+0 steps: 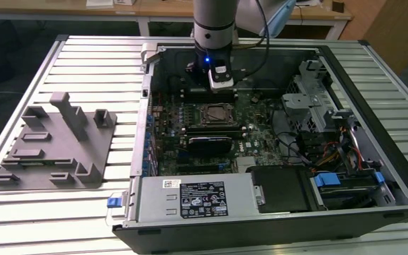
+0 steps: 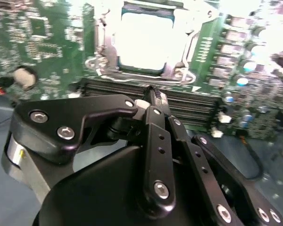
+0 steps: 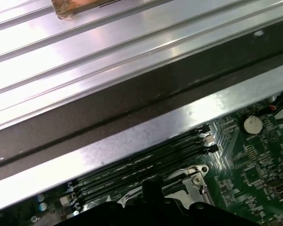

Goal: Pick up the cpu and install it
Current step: 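Install the first cpu locking lever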

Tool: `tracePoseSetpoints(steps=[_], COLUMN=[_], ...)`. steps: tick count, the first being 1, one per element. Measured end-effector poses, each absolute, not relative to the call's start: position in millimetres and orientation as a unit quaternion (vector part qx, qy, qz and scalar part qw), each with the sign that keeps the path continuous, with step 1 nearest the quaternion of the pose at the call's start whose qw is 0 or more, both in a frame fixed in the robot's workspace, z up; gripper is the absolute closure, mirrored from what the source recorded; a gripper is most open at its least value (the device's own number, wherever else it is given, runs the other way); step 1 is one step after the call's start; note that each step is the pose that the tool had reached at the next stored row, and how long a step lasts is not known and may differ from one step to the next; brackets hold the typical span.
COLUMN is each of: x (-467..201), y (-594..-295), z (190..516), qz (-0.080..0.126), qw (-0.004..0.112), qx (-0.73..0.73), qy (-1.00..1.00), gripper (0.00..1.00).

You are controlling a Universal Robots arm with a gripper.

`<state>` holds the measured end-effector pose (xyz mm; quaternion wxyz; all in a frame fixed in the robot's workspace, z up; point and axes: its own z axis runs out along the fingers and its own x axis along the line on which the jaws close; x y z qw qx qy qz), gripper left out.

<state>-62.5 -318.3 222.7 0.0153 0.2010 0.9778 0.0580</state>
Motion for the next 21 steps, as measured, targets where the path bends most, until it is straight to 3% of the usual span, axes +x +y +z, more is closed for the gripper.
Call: tracePoseSetpoints(steps=[21], x=[-60.9], y=[-318.2], z=[230.5], qz=[0.045], qw=[0.015], qx=[0.201], qy=[0.978], gripper=[0.89])
